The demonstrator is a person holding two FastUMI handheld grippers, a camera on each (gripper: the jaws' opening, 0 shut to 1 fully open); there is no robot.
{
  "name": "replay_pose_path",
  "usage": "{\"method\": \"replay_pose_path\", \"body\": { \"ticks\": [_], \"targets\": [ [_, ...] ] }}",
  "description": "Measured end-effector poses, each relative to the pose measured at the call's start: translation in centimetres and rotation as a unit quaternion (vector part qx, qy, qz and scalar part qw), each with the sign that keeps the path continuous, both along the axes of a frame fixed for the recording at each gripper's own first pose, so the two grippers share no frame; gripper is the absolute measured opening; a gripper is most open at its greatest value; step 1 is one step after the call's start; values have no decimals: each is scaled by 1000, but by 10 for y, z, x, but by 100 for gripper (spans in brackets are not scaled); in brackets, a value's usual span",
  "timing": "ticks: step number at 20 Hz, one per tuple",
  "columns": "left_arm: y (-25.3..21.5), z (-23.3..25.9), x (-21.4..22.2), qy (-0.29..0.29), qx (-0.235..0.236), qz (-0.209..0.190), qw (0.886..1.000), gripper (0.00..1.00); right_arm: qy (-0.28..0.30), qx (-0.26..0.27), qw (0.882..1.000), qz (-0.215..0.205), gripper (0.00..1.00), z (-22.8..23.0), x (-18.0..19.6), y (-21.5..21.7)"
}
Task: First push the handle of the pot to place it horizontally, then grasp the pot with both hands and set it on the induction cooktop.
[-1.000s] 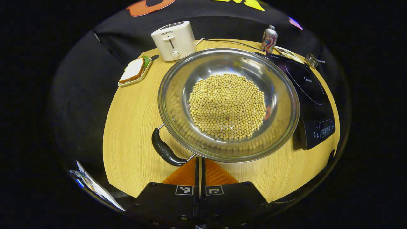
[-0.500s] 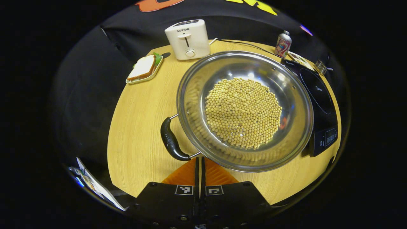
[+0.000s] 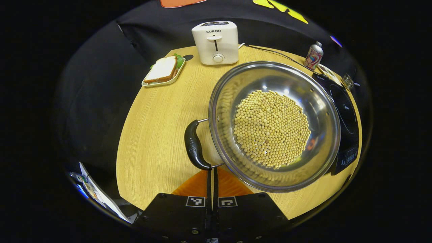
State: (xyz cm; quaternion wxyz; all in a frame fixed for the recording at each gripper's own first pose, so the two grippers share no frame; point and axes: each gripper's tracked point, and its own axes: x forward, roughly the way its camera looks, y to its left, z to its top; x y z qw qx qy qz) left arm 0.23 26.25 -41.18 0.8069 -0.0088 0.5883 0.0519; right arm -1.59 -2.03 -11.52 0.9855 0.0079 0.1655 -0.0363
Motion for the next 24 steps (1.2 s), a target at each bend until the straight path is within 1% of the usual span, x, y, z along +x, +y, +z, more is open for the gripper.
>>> {"method": "replay_pose_path", "body": {
  "ticks": [2, 3, 4, 5, 6, 7, 8, 10, 12, 15, 16, 17, 18, 20, 21, 22, 23, 24],
  "targets": [
    [6, -2, 6, -1, -4, 5, 1000, 0, -1, -4, 1000, -1, 97, 2, -1, 0],
    [11, -2, 9, -1, 3, 8, 1000, 0, -1, -6, 1000, -1, 99, 4, 0, 0],
    [13, -4, 11, -1, 0, 10, 1000, 0, 0, -8, 1000, -2, 97, 3, -2, 0],
    [15, -4, 14, -2, -2, 14, 1000, 0, 1, -9, 1000, -3, 99, 3, -4, 0],
    [16, -4, 16, -3, -1, 15, 1000, 0, 1, -9, 1000, -5, 99, 3, -5, -2],
    [18, -4, 19, -3, 0, 14, 1000, 0, 3, -9, 1000, -7, 97, 4, -5, -2],
    [18, -6, 22, -1, 2, 12, 1000, 0, 4, -10, 1000, -9, 99, 3, -7, -2],
    [23, -5, 27, -2, 5, 8, 1000, 0, 6, -12, 1000, -11, 99, 4, -9, -2],
    [25, -5, 32, -2, 1, 12, 1000, 0, 6, -15, 1000, -12, 99, 5, -11, -1],
    [28, -6, 38, -5, -4, 15, 1000, 0, 9, -18, 1000, -8, 97, 5, -13, 4],
    [29, -6, 39, -5, -4, 17, 1000, 0, 9, -19, 1000, -9, 99, 5, -11, 4],
    [29, -7, 38, -3, -4, 16, 1000, 0, 9, -18, 1000, -9, 99, 7, -10, 5],
    [31, -8, 40, -2, -3, 13, 1000, 0, 9, -16, 1000, -8, 97, 7, -9, 7],
    [34, -9, 43, -2, 3, 9, 1000, 0, 12, -14, 1000, -2, 97, 7, -9, 12],
    [34, -10, 46, -2, 5, 8, 1000, 0, 13, -14, 1000, 1, 99, 7, -9, 14],
    [35, -9, 47, -2, 4, 7, 1000, 0, 13, -16, 1000, 5, 99, 6, -10, 15],
    [36, -10, 48, -2, 4, 8, 1000, 0, 13, -17, 1000, 9, 97, 7, -11, 17],
    [36, -10, 47, -1, 4, 9, 1000, 0, 14, -19, 1000, 11, 97, 7, -11, 17]
  ]
}}
